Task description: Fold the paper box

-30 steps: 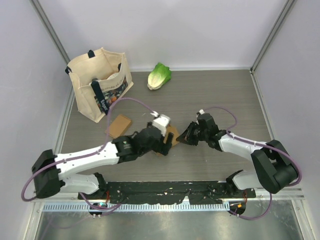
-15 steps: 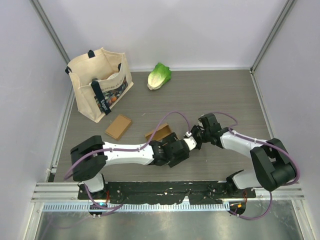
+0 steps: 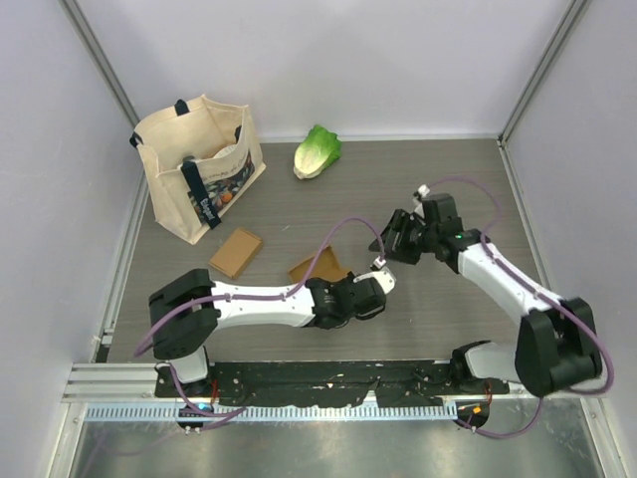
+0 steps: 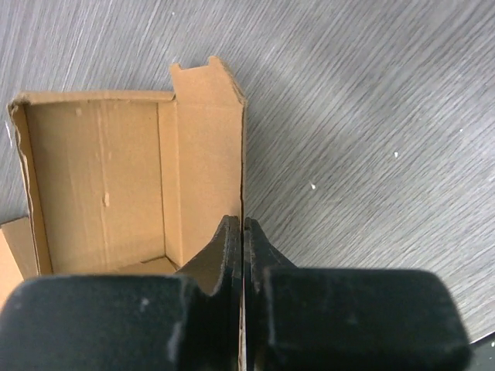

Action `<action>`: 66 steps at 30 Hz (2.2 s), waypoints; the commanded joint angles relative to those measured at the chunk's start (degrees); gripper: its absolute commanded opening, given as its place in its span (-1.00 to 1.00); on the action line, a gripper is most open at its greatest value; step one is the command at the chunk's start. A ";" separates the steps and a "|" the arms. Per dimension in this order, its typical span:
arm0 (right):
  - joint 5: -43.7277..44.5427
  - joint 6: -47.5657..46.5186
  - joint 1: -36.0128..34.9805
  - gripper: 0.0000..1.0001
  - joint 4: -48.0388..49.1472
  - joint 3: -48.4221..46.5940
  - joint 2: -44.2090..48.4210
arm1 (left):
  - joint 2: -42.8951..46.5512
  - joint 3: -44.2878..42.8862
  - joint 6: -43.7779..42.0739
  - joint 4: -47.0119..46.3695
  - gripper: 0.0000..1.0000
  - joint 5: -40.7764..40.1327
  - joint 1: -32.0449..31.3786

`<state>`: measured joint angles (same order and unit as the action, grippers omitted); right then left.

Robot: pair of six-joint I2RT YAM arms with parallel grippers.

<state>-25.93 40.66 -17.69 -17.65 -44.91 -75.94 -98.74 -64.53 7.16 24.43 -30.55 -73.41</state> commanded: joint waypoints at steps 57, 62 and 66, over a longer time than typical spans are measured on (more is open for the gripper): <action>55.78 -27.57 -46.91 0.04 42.96 9.49 -0.32 | -4.97 -30.57 75.81 46.77 -1.00 11.82 30.34; 58.00 -30.20 -46.91 -0.27 49.97 9.57 -4.30 | -1.99 -27.50 76.07 44.57 -0.71 11.91 30.34; 60.29 -32.14 -46.82 -0.72 51.31 10.54 -4.39 | 1.35 -25.29 75.73 41.41 -0.16 10.69 30.34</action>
<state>28.73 11.14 -64.51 27.22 -34.24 -81.10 -102.65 -91.42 82.39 68.27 -18.00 -42.78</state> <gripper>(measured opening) 0.198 0.328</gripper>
